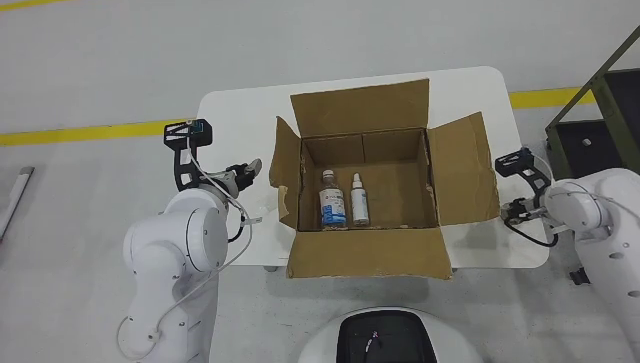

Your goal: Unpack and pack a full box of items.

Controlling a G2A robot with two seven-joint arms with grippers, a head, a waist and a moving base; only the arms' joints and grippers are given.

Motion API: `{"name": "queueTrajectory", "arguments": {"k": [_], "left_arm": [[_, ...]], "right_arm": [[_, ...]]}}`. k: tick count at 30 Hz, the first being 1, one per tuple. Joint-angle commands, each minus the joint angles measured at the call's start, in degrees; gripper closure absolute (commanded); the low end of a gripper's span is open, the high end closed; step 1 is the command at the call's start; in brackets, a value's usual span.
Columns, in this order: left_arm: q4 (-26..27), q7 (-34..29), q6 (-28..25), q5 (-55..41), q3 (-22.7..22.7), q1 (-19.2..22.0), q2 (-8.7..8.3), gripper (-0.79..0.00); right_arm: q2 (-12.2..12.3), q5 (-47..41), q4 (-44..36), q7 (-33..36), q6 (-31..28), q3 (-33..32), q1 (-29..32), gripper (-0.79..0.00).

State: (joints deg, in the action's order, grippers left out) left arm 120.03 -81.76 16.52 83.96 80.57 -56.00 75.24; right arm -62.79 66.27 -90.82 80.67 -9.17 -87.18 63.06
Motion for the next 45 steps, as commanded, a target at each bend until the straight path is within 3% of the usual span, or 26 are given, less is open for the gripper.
{"name": "queueTrajectory", "arguments": {"k": [1, 14, 23, 25, 40, 41, 43, 45], "left_arm": [[0.0, 0.0, 0.0, 0.0, 0.0, 0.0, 0.0, -0.785], [0.0, 0.0, 0.0, 0.0, 0.0, 0.0, 0.0, -0.785], [0.0, 0.0, 0.0, 0.0, 0.0, 0.0, 0.0, -0.785], [0.0, 0.0, 0.0, 0.0, 0.0, 0.0, 0.0, -0.785], [0.0, 0.0, 0.0, 0.0, 0.0, 0.0, 0.0, -0.785], [0.0, 0.0, 0.0, 0.0, 0.0, 0.0, 0.0, -0.785], [0.0, 0.0, 0.0, 0.0, 0.0, 0.0, 0.0, -0.785], [0.0, 0.0, 0.0, 0.0, 0.0, 0.0, 0.0, -0.785]], "right_arm": [[0.0, 0.0, 0.5, -0.1, 0.1, 0.3, -0.3, -0.388], [0.1, 0.2, 3.2, -1.1, 0.9, 2.8, -1.4, -0.379], [0.2, 0.5, 4.3, -1.5, 1.5, 3.9, -1.9, -0.323], [0.3, 0.4, 4.4, -1.6, 1.6, 4.0, -2.0, -0.28], [0.4, 0.0, 7.1, -2.3, 1.7, 5.4, -3.6, -0.262], [0.4, 0.0, 7.2, -2.3, 1.7, 5.4, -3.7, -0.246], [0.5, 0.0, 7.4, -2.4, 1.8, 5.6, -3.8, -0.142], [0.5, -0.1, 7.4, -2.6, 1.8, 5.5, -3.9, 0.0]]}}
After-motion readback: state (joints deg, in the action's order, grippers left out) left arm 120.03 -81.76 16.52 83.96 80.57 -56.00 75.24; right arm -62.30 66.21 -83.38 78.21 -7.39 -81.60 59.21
